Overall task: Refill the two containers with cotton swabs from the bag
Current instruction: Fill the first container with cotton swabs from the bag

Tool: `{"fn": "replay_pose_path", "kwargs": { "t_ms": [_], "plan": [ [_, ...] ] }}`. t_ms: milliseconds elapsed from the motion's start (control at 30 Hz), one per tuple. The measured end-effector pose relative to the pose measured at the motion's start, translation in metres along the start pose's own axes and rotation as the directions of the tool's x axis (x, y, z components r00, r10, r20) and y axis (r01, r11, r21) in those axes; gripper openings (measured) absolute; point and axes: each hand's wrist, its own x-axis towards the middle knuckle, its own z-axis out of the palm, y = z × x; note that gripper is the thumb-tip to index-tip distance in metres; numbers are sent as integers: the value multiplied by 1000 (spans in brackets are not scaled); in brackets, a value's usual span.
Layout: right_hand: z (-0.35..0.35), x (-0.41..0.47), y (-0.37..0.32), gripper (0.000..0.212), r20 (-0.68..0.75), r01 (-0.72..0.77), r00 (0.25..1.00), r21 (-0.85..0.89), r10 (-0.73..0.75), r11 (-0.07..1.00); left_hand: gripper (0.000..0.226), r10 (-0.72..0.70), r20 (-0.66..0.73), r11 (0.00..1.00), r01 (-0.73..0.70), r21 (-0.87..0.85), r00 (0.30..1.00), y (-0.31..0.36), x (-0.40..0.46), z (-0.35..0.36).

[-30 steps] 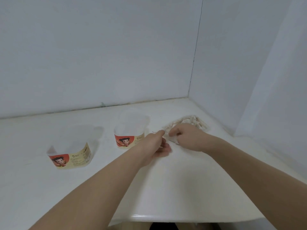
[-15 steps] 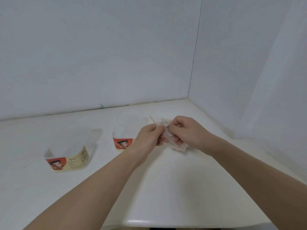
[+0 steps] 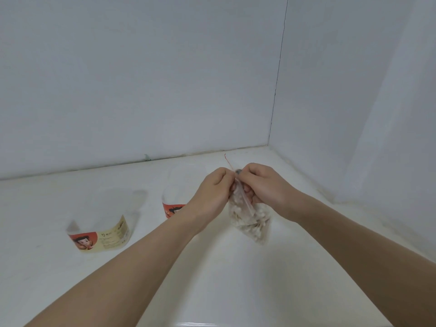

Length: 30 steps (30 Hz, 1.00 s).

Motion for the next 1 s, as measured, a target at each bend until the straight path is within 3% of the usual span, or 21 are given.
{"fn": "replay_pose_path", "kwargs": {
  "t_ms": [200, 333, 567, 767, 1000],
  "plan": [
    [4, 8, 7, 37, -79, 30, 996, -148, -42, 989, 23, 17, 64, 998, -21, 63, 998, 3, -1, -3],
    [7, 5, 10, 43, -131, 150, 971, -324, -201, 934, 23, 28, 81, 999, -31, 35, 996, 6, -1, -5],
    [3, 0, 4, 40, -114, 206, 956, -398, -271, 894, 20, 25, 62, 999, -23, -30, 998, 12, 1, -6],
    [-25, -4, 3, 42, -162, 73, 977, -362, -140, 929, 26, -69, -121, 991, 54, -126, 990, 15, 7, -24],
    [-20, -5, -13, 33, -82, -92, 994, -374, 66, 923, 15, -29, -46, 994, 24, -111, 999, 19, 3, -19]
  ]
}}
